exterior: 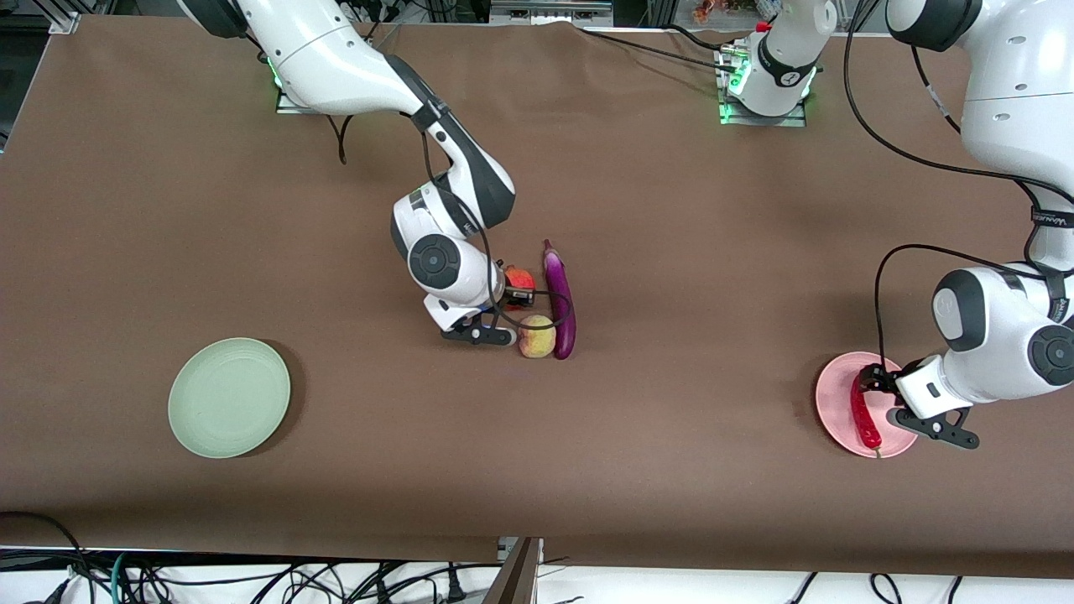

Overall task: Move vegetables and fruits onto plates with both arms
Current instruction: 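Lower the chili onto the pink plate and open the left gripper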

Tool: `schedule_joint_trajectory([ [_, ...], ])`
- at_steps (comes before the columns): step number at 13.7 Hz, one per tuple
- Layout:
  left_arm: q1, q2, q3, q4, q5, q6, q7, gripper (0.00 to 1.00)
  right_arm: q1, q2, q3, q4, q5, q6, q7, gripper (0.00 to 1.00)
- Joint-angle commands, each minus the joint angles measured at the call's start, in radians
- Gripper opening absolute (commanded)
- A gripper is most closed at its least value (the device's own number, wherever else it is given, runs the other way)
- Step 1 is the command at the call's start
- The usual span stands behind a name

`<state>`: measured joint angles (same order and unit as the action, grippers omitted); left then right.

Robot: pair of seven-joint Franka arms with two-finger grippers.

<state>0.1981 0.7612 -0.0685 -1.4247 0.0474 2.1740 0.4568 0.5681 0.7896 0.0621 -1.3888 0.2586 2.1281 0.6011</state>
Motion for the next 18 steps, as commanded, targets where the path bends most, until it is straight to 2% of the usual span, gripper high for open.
schedule_joint_trajectory([
  [1, 0.001, -0.063, -0.014, 0.0, 0.019, -0.081, 0.011, 1.0, -0.049, -0.013, 0.001, 0.098, 0.01, -0.161, -0.03, 0.05],
  [3, -0.02, -0.127, -0.024, 0.0, 0.017, -0.166, 0.003, 1.0, -0.063, -0.013, 0.007, 0.117, 0.016, -0.177, -0.034, 0.06],
  [4, -0.044, -0.163, -0.028, -0.002, 0.013, -0.222, -0.009, 1.0, -0.054, -0.01, 0.01, 0.116, 0.018, -0.171, -0.018, 0.34],
  [5, -0.071, -0.195, -0.033, -0.008, 0.008, -0.277, -0.051, 1.0, -0.039, -0.003, 0.01, 0.11, 0.018, -0.162, -0.004, 0.99],
  [7, -0.11, -0.235, -0.072, -0.013, 0.005, -0.385, -0.169, 1.0, 0.002, 0.007, 0.01, 0.102, 0.01, -0.13, 0.002, 1.0],
  [10, -0.118, -0.25, -0.203, -0.022, 0.006, -0.422, -0.37, 1.0, 0.029, 0.022, 0.01, 0.067, 0.008, -0.096, 0.002, 1.0],
  [14, -0.123, -0.247, -0.215, -0.02, 0.011, -0.418, -0.395, 1.0, 0.041, 0.034, 0.008, 0.063, 0.004, -0.076, -0.001, 1.0],
  [18, -0.118, -0.249, -0.215, -0.02, 0.012, -0.418, -0.394, 1.0, 0.047, 0.043, 0.008, 0.047, -0.05, -0.074, -0.006, 1.0],
])
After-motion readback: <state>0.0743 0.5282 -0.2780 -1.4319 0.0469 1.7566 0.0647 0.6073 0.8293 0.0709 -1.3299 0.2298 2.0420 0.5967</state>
